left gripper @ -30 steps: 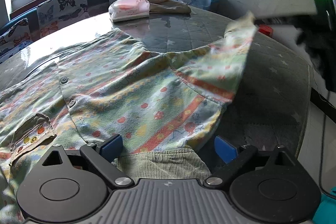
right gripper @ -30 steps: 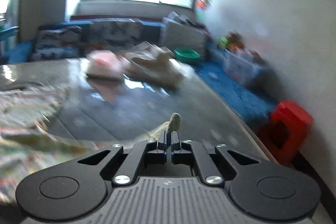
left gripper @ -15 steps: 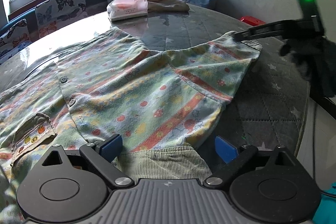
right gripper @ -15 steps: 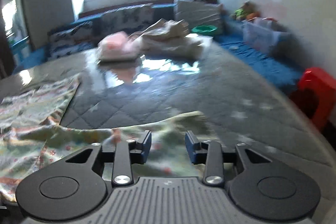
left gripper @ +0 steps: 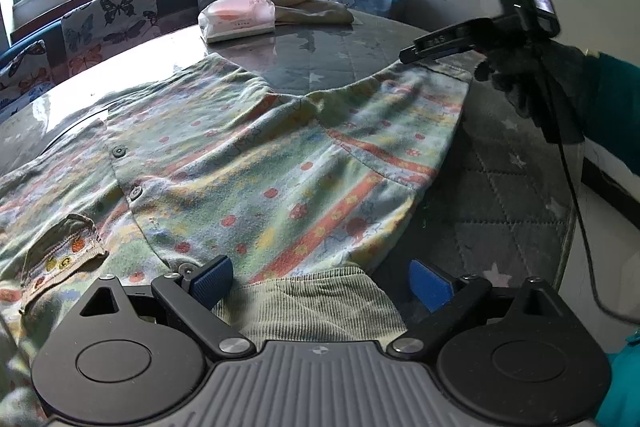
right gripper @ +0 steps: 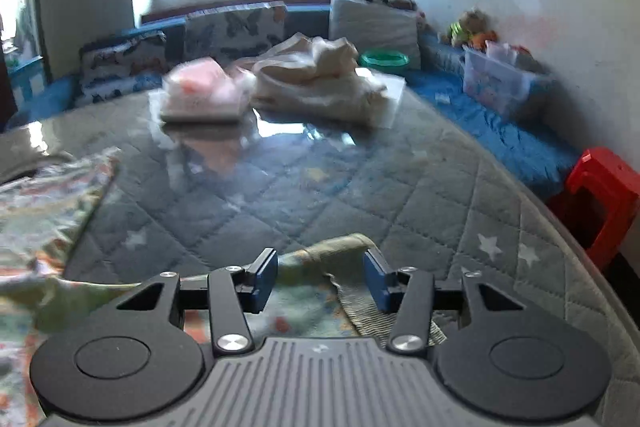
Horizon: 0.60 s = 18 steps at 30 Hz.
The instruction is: Fold clothes
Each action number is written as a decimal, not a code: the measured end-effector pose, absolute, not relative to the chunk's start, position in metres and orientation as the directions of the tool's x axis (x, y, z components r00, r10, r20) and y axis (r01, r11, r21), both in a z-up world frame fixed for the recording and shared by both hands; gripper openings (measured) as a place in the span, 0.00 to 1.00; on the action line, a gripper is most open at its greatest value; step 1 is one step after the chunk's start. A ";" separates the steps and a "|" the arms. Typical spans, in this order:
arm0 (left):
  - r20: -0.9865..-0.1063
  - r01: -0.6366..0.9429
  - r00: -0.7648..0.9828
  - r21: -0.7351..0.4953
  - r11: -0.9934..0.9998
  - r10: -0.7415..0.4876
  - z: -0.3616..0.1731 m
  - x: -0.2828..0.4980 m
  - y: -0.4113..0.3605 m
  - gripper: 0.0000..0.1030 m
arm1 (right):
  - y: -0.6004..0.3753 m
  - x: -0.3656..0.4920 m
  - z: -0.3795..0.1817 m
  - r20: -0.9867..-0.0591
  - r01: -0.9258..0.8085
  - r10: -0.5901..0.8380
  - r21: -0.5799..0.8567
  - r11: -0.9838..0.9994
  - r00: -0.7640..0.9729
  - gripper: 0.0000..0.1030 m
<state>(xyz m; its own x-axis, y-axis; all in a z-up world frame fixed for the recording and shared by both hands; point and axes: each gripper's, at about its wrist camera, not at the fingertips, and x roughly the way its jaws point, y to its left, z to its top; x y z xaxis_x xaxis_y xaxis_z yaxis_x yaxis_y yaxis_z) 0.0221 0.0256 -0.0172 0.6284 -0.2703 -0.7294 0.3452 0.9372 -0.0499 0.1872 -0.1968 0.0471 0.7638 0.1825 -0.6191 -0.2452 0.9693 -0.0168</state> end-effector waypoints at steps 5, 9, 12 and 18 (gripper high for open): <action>-0.703 0.308 0.654 -0.091 0.947 -0.280 -0.009 0.018 0.033 0.93 | -0.182 0.161 0.048 -0.627 -0.345 0.257 -0.020 0.938 0.736 0.57; -0.647 0.224 0.723 -0.112 0.968 -0.242 0.008 0.005 0.058 0.93 | -0.179 0.160 0.032 -0.657 -0.344 0.245 -0.022 0.939 0.713 0.62; -0.595 0.101 0.791 -0.103 0.990 -0.142 0.025 -0.007 0.092 0.93 | -0.181 0.158 0.033 -0.656 -0.327 0.245 -0.003 0.945 0.714 0.65; -0.511 -0.255 0.845 -0.130 0.958 0.156 0.055 -0.039 0.195 0.79 | -0.179 0.154 0.032 -0.658 -0.321 0.241 -0.002 0.947 0.713 0.73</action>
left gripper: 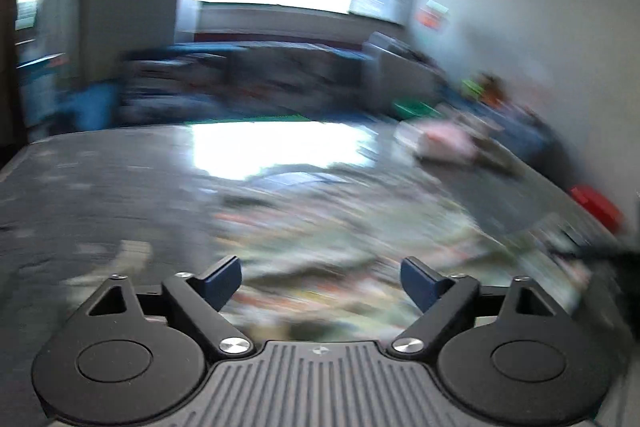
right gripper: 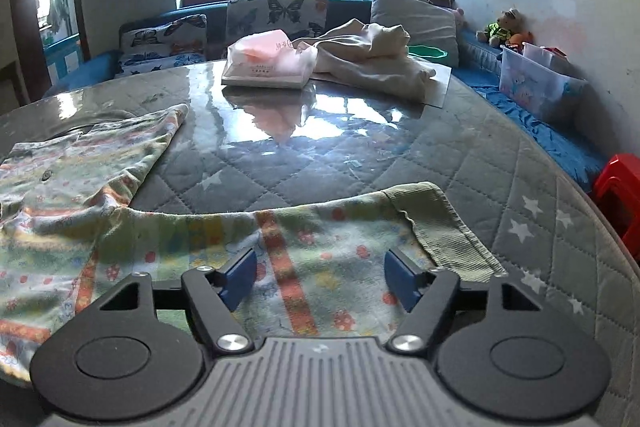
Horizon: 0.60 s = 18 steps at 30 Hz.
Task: Fold clothes
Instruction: 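Grasp the corduroy sleeve cuff with the left gripper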
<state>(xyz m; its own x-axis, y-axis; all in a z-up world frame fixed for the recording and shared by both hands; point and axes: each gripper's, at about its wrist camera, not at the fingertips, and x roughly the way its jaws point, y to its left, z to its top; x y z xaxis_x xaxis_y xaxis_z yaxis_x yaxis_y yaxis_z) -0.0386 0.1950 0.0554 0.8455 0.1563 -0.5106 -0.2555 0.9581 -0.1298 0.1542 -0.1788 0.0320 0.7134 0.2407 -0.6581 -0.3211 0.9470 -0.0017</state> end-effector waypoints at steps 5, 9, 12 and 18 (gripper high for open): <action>-0.557 -0.466 0.764 -0.129 0.875 0.325 0.050 -0.047 0.263 0.48 | -0.176 0.153 0.031 -0.656 -0.313 0.234 -0.004 0.950 0.718 0.76; -0.621 -0.557 0.681 -0.096 0.825 0.388 0.028 -0.035 0.297 0.45 | -0.175 0.153 0.030 -0.656 -0.309 0.232 -0.003 0.951 0.719 0.79; -0.654 -0.601 0.631 -0.072 0.796 0.417 0.013 -0.025 0.309 0.45 | -0.174 0.153 0.030 -0.658 -0.310 0.231 -0.004 0.951 0.717 0.81; -0.676 -0.608 0.608 -0.058 0.792 0.417 -0.007 -0.019 0.315 0.42 | -0.172 0.153 0.030 -0.660 -0.313 0.232 -0.005 0.950 0.715 0.85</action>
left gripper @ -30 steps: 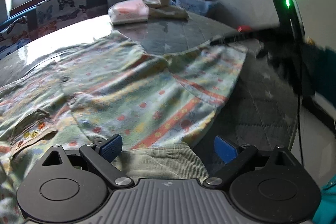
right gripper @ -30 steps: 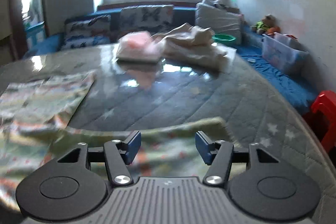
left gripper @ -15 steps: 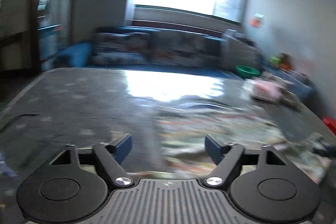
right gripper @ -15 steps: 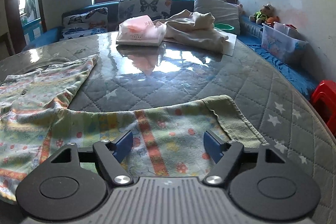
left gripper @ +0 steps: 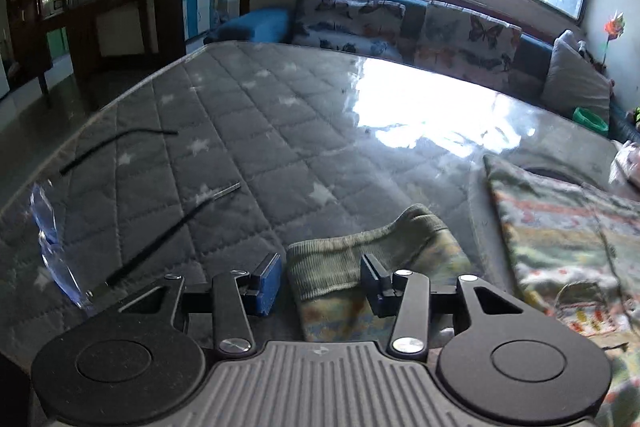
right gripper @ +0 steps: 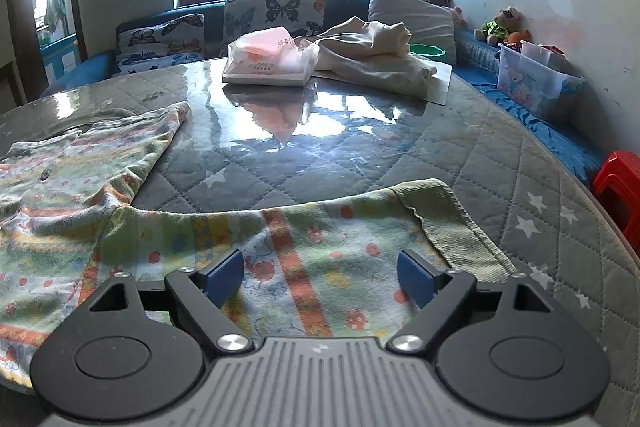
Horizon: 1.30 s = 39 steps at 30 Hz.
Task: Fold clothes
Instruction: 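Grasp the corduroy sleeve cuff with the left gripper, then lift the sleeve with the left gripper and fold it across the shirt body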
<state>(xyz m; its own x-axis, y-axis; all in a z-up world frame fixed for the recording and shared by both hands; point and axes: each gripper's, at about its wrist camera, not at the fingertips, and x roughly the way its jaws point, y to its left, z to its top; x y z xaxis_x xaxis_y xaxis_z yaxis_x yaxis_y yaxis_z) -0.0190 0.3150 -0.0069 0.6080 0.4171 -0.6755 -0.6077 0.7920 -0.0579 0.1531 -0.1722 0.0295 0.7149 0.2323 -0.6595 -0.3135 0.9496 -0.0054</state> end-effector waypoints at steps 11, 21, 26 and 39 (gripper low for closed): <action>-0.626 -0.725 0.556 -0.043 0.687 0.547 0.009 -0.056 0.303 0.09 | -0.172 0.153 0.028 -0.657 -0.312 0.234 -0.002 0.950 0.717 0.89; -0.628 -0.851 0.383 0.044 0.523 0.677 0.008 -0.100 0.293 0.08 | -0.169 0.155 0.026 -0.658 -0.312 0.233 -0.003 0.950 0.716 0.97; -0.644 -0.857 0.337 0.091 0.507 0.686 -0.008 -0.101 0.298 0.09 | -0.170 0.156 0.025 -0.659 -0.311 0.233 -0.002 0.950 0.716 1.00; -0.630 -0.837 0.383 0.073 0.542 0.676 0.017 -0.111 0.287 0.31 | -0.170 0.155 0.023 -0.650 -0.313 0.240 0.003 0.950 0.721 1.00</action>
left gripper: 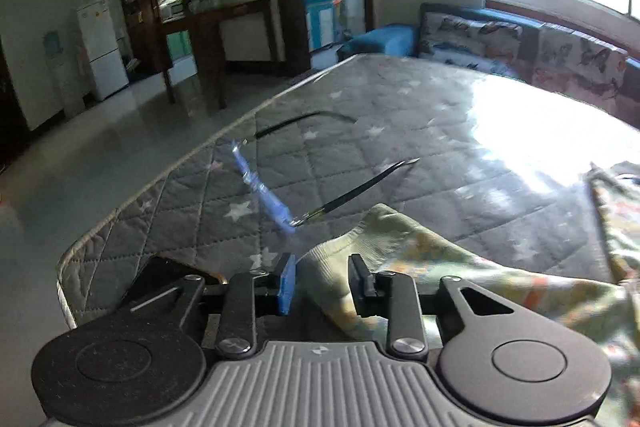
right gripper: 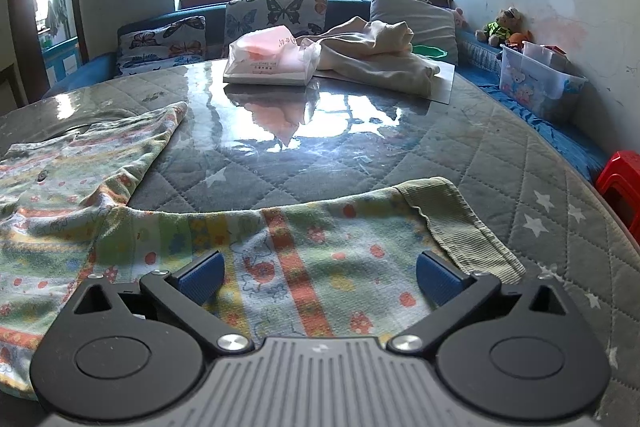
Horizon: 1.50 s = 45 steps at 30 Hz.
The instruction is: Fold clothes
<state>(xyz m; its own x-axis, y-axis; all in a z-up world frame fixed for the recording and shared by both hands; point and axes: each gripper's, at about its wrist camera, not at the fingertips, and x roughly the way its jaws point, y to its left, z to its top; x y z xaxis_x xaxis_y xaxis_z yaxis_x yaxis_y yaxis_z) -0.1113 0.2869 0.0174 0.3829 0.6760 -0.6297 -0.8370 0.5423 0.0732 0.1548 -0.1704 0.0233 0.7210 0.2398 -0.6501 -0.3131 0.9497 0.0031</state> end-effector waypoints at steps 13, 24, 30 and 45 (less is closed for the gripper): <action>-0.680 -0.462 0.699 -0.193 0.866 0.221 0.013 -0.030 0.215 0.29 | -0.170 0.154 0.023 -0.647 -0.313 0.241 0.004 0.950 0.723 1.00; -0.680 -0.483 0.661 -0.062 0.873 0.318 -0.010 -0.020 0.216 0.22 | -0.171 0.154 0.023 -0.646 -0.313 0.244 0.007 0.950 0.723 1.00; -0.685 -0.465 0.676 -0.111 0.879 0.271 0.005 -0.026 0.213 0.22 | -0.171 0.154 0.023 -0.646 -0.314 0.244 0.007 0.950 0.724 1.00; -0.688 -0.090 0.725 -0.146 0.985 -0.036 -0.010 -0.021 0.135 0.23 | -0.170 0.153 0.023 -0.645 -0.313 0.245 0.010 0.950 0.724 1.00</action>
